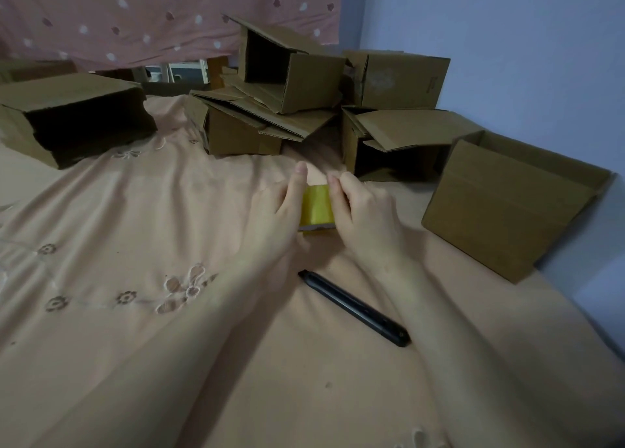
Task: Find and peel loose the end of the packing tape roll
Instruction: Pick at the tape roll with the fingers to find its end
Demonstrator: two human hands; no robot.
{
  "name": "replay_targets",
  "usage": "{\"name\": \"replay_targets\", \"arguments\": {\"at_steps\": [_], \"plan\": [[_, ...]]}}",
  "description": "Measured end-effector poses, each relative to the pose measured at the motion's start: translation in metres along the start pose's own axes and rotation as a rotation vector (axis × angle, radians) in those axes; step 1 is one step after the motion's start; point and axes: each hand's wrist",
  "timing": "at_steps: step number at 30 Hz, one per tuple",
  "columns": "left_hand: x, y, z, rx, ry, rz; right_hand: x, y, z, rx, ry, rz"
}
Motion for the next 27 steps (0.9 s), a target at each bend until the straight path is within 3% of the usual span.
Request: {"name": "replay_targets", "arguments": {"at_steps": [9,27], "plan": [[0.0022,0.0021,0.0026,-0.035,0.06,0.1,0.0038,0.0012,0.0007,-0.001,0.038,-0.111],[-0.0004,0.0016,-0.0006,-0.012,0.059,0.052,-0.0017,0.0009,0.0012,0.228,-0.059,-0.4]]}}
Point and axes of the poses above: each hand's wrist, its own z-axis away from the middle knuckle, its own x-axis out of the palm, y = z × x, and after that the axes turned 6 degrees about -z, right-handed
